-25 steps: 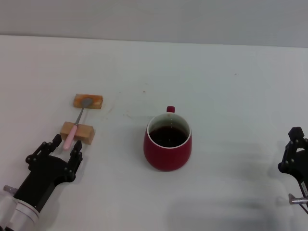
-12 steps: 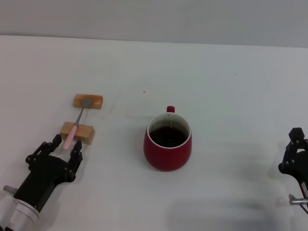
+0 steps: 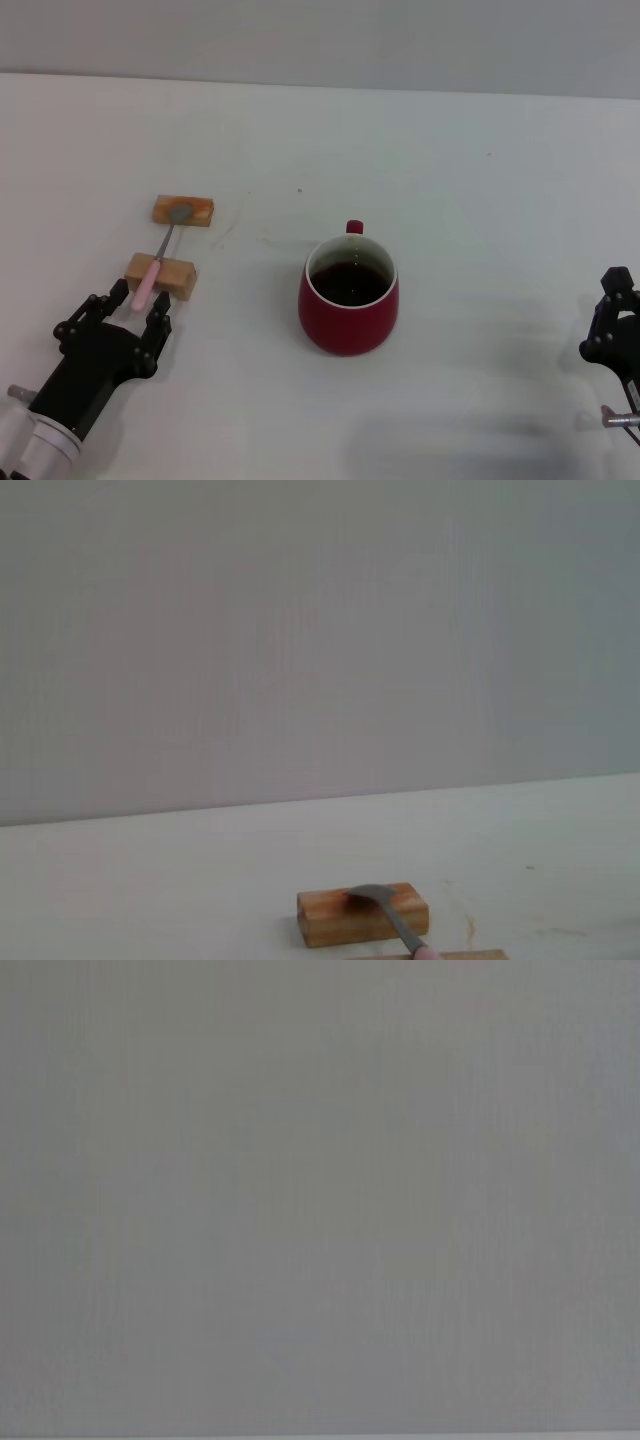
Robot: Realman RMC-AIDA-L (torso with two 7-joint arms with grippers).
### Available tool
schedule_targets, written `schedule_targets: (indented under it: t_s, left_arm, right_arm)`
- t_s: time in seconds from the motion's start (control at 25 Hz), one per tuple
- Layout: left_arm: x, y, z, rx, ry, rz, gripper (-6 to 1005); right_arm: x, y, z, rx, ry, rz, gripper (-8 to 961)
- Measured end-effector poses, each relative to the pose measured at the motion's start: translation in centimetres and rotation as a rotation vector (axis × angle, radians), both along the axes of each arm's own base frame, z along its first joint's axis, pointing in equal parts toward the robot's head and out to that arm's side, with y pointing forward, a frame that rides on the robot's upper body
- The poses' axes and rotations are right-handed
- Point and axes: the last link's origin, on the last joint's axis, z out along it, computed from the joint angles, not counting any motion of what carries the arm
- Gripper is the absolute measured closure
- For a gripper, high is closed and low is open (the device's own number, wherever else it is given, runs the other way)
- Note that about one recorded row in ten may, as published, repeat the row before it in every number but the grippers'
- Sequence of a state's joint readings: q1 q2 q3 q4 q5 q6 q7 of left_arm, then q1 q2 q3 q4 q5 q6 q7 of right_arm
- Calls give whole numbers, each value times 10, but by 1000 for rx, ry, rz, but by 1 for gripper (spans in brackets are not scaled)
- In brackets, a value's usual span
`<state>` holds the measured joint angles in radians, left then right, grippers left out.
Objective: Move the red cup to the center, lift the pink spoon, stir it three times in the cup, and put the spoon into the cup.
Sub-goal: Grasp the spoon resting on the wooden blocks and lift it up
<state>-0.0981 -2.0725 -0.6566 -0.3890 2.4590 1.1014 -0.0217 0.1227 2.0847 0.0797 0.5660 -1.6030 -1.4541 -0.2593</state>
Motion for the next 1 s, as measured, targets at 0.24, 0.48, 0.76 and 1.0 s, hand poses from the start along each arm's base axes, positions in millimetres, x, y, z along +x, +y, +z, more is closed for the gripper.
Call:
schedule_targets:
  t_s: [0.24,0.48,0.76,1.0]
  left_arm:
    - [0,0,0,0,-1,0,510]
    - [1,0,0,0,-3,-2,543]
    - [1,1,0,-1,-3,-3,581]
    - [1,0,0,-1,-4,-1,614]
  right_arm:
    - [0,0,0,0,0,0,954]
    - [0,0,0,0,0,0,954]
    - [0,0,0,0,0,0,954]
    - [0,0,0,0,0,1,954]
